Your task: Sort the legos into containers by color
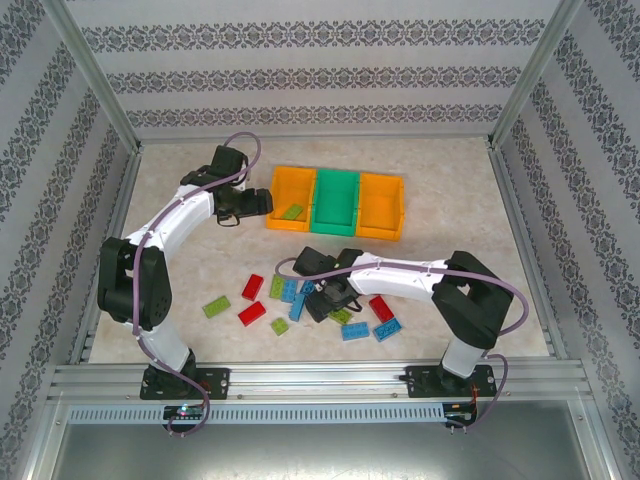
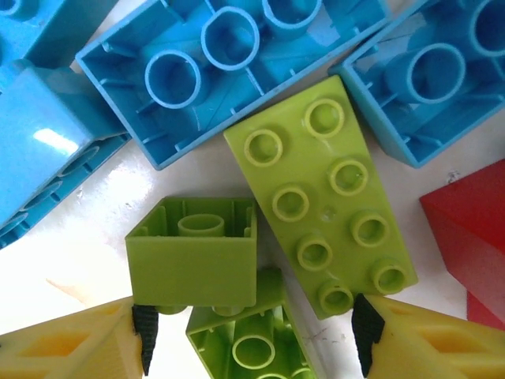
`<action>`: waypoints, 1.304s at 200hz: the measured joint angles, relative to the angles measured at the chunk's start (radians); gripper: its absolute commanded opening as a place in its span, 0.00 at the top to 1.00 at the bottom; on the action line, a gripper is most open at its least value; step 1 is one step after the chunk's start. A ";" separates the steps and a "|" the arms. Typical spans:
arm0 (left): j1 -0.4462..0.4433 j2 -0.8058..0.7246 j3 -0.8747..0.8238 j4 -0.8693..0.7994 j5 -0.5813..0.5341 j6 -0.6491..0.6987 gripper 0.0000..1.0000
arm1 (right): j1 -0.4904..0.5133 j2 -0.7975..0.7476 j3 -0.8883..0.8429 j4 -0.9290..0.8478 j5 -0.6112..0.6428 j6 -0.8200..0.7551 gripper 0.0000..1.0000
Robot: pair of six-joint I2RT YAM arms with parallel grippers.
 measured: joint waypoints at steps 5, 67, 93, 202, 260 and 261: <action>0.000 0.000 -0.003 0.001 0.000 0.000 0.15 | 0.000 -0.008 -0.005 0.002 0.003 0.003 0.29; 0.000 -0.002 -0.037 0.018 0.012 0.000 0.14 | 0.000 -0.258 -0.089 -0.072 0.021 0.044 0.23; 0.000 -0.002 -0.041 0.031 0.027 -0.007 0.14 | 0.000 -0.292 -0.131 -0.097 0.022 0.164 0.24; 0.000 -0.030 -0.091 0.086 0.078 -0.050 0.14 | 0.105 -0.284 -0.232 -0.078 0.012 0.631 0.15; 0.000 -0.030 -0.093 0.089 0.082 -0.051 0.14 | 0.109 -0.253 -0.216 -0.101 0.034 0.665 0.14; 0.000 -0.030 -0.093 0.089 0.082 -0.052 0.14 | 0.109 -0.253 -0.216 -0.101 0.035 0.665 0.14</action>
